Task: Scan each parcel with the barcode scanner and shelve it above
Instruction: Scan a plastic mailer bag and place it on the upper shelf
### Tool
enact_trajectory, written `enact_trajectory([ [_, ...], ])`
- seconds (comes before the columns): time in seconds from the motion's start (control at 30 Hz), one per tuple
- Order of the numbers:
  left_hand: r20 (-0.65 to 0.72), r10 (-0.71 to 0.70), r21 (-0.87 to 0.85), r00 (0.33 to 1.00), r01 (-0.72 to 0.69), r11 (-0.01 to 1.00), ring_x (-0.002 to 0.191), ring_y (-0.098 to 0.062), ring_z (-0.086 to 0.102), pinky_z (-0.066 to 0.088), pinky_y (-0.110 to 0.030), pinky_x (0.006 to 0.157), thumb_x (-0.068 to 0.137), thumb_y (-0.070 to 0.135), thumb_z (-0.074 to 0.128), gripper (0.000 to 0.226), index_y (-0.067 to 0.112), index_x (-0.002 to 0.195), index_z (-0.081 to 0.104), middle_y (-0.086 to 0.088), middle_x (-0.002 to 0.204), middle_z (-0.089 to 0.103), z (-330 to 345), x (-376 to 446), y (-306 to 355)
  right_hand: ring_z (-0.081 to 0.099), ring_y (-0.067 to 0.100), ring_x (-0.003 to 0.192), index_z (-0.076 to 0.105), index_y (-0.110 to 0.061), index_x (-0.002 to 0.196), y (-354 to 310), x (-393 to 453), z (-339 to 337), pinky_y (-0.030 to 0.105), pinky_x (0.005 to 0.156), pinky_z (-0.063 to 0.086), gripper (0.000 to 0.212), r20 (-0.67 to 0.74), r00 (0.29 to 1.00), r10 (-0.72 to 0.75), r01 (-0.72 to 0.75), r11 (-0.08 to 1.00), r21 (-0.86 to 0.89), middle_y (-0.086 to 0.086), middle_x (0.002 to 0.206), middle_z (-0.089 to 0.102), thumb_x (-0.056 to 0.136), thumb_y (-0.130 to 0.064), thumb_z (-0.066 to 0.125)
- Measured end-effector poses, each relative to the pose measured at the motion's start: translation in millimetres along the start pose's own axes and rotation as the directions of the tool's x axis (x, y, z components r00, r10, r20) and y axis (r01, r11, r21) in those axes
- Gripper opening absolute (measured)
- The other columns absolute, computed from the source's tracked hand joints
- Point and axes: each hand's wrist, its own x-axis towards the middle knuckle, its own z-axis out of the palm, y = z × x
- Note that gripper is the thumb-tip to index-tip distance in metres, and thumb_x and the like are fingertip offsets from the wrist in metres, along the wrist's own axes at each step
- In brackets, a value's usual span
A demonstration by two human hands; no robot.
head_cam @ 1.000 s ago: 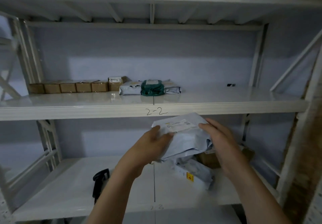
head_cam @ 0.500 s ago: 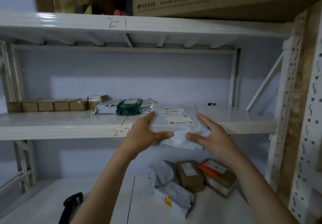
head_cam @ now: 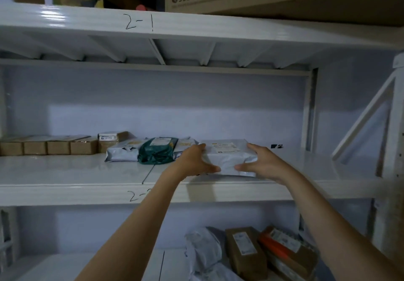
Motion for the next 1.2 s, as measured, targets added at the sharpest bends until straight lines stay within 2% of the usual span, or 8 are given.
enact_trajectory([
  [0.17, 0.016, -0.032, 0.043, 0.999, 0.031, 0.999, 0.126, -0.027, 0.052, 0.043, -0.029, 0.095, 0.073, 0.042, 0.081, 0.083, 0.010, 0.141, 0.046, -0.009, 0.140, 0.053, 22.1, 40.8, -18.3, 0.053, 0.022, 0.130, 0.043, -0.014, 0.148, 25.5, 49.9, 14.3, 0.035, 0.109, 0.044, 0.096, -0.001, 0.992, 0.127, -0.127, 0.987, -0.103, 0.002, 0.150, 0.049, 0.069, -0.043, 0.089],
  [0.3, -0.033, -0.030, 0.054, 0.999, 0.032, 0.998, 0.112, -0.027, 0.060, 0.047, -0.028, 0.089, 0.075, 0.031, 0.083, 0.067, 0.008, 0.131, 0.055, -0.012, 0.125, 0.062, 25.8, 60.5, -29.0, 0.061, 0.014, 0.075, 0.052, -0.012, 0.099, 31.9, 75.0, 21.2, 0.023, 0.058, 0.047, 0.056, -0.104, 0.974, 0.202, -0.219, 0.956, -0.195, 0.000, 0.094, 0.059, 0.068, -0.040, 0.090],
  [0.37, -0.049, -0.054, 0.128, 0.997, 0.060, 0.990, 0.110, -0.029, 0.060, 0.050, -0.034, 0.091, 0.074, 0.032, 0.083, 0.065, 0.005, 0.127, 0.057, -0.014, 0.120, 0.063, 25.0, 71.0, -30.2, 0.061, 0.012, 0.068, 0.049, -0.014, 0.082, 24.6, 88.8, 24.0, 0.021, 0.048, 0.042, 0.053, -0.088, 0.970, 0.226, -0.242, 0.933, -0.265, 0.001, 0.084, 0.061, 0.066, -0.043, 0.090],
  [0.57, -0.073, -0.194, 0.550, 0.978, 0.202, 0.810, 0.133, -0.043, 0.036, 0.034, -0.053, 0.109, 0.086, 0.032, 0.067, 0.061, 0.009, 0.137, 0.044, -0.024, 0.141, 0.042, 26.3, 106.1, -29.1, 0.062, 0.027, 0.115, 0.053, -0.002, 0.129, 10.8, 130.8, 34.7, 0.032, 0.093, 0.054, 0.076, 0.003, 0.980, 0.200, -0.178, 0.876, -0.449, 0.014, 0.127, 0.063, 0.074, -0.044, 0.085],
  [0.7, -0.165, -0.164, 0.717, 0.973, 0.232, 0.657, 0.136, -0.043, 0.019, 0.025, -0.053, 0.110, 0.084, 0.027, 0.069, 0.064, 0.010, 0.137, 0.037, -0.024, 0.144, 0.023, 23.5, 125.6, -28.9, 0.063, 0.026, 0.112, 0.051, -0.005, 0.134, 8.8, 153.6, 39.2, 0.028, 0.086, 0.053, 0.076, 0.077, 0.970, 0.230, -0.173, 0.877, -0.448, 0.012, 0.127, 0.063, 0.076, -0.043, 0.083],
  [0.93, -0.089, -0.254, 0.681, 0.963, 0.245, 0.690, 0.140, -0.039, 0.024, 0.018, -0.060, 0.112, 0.086, 0.042, 0.065, 0.079, 0.014, 0.148, 0.025, -0.021, 0.148, 0.029, 23.4, 155.1, -56.9, 0.065, 0.023, 0.110, 0.054, -0.007, 0.136, 17.8, 183.8, 55.1, 0.025, 0.087, 0.052, 0.075, 0.051, 0.979, 0.199, -0.153, 0.870, -0.468, 0.010, 0.128, 0.065, 0.076, -0.043, 0.081],
  [1.1, -0.087, -0.307, 0.667, 0.948, 0.284, 0.689, 0.141, -0.037, 0.028, 0.014, -0.063, 0.112, 0.093, 0.041, 0.056, 0.066, 0.016, 0.148, 0.029, -0.019, 0.150, 0.032, 27.8, 166.4, -66.1, 0.061, 0.008, 0.059, 0.062, -0.007, 0.123, 21.4, 199.4, 59.9, 0.018, 0.054, 0.046, 0.064, 0.037, 0.977, 0.211, -0.166, 0.855, -0.491, 0.002, 0.086, 0.070, 0.075, -0.043, 0.083],
  [1.2, -0.122, -0.284, 0.703, 0.951, 0.285, 0.652, 0.134, -0.036, 0.038, 0.020, -0.060, 0.110, 0.094, 0.034, 0.055, 0.055, 0.016, 0.142, 0.037, -0.017, 0.144, 0.041, 29.3, 163.1, -64.3, 0.068, 0.017, 0.078, 0.063, -0.007, 0.122, 23.6, 198.8, 61.7, 0.021, 0.062, 0.046, 0.063, 0.000, 0.983, 0.182, -0.157, 0.845, -0.511, 0.007, 0.102, 0.073, 0.075, -0.044, 0.082],
])
